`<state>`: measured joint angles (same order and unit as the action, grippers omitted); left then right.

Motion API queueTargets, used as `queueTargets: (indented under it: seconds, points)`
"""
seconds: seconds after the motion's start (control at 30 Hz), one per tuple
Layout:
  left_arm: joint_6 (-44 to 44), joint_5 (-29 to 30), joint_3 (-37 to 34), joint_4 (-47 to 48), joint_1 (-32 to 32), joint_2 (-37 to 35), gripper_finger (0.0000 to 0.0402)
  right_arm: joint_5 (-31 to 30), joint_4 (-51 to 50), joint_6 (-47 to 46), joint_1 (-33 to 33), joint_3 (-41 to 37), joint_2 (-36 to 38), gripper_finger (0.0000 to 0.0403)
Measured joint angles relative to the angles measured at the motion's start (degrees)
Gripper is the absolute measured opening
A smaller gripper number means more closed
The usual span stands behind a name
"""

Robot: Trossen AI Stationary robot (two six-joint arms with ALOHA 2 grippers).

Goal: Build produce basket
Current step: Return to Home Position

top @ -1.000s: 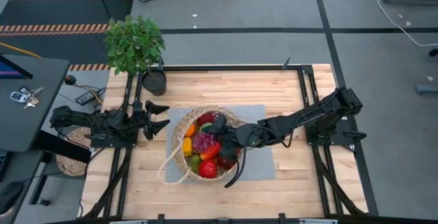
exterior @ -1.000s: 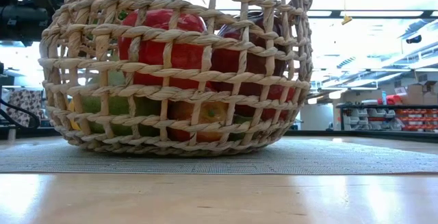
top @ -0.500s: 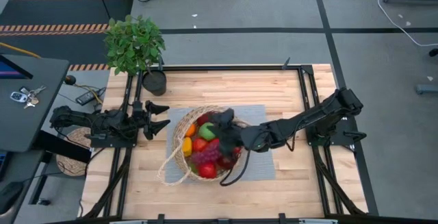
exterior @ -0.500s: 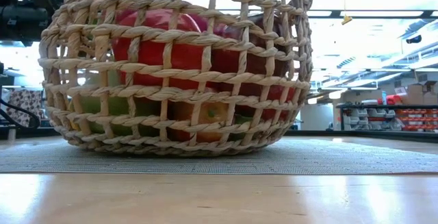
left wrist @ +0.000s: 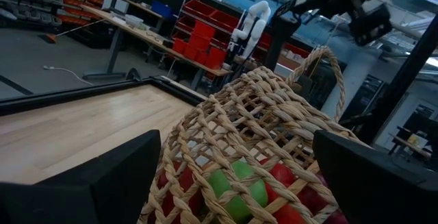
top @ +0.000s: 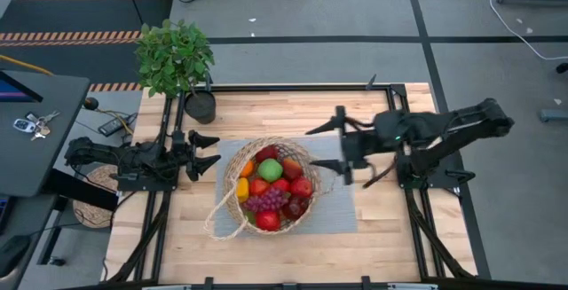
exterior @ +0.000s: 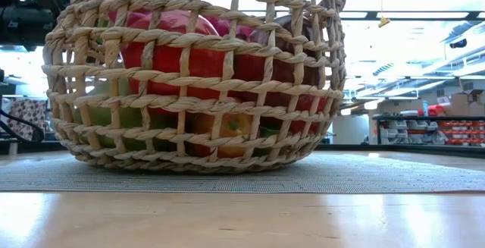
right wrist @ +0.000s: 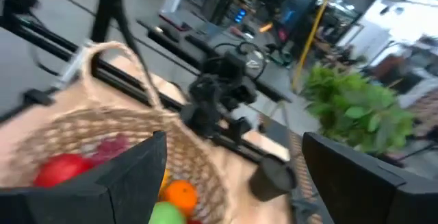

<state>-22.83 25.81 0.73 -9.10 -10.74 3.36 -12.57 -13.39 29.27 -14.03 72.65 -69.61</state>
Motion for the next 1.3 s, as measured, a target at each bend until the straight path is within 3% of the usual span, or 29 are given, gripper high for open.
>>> queueTargets:
  seconds: [0.13,0.43,0.6,0.97,1.3]
  points:
    - [-0.01,0.01,0.0,0.0,0.02,0.0,0.0389,2.72,3.41,-3.47,1.09,-9.56,8.08,0.0345]
    - [-0.02,0.01,0.0,0.0,0.02,0.0,0.0389,3.75,24.18,-8.11,1.04,-38.64,26.83,0.0345]
    - [-0.01,0.01,0.0,0.0,0.0,0.0,0.0389,5.81,28.4,-14.02,1.0,-50.61,35.83,0.0345]
    - [-0.01,0.03,0.0,-0.02,0.01,0.0,0.0389,4.49,29.17,-22.32,2.35,-64.36,55.86,0.0344]
    - [-0.02,0.02,0.0,0.0,0.02,0.01,0.0389,7.86,26.69,-30.14,5.7,-72.24,65.25,0.0304]
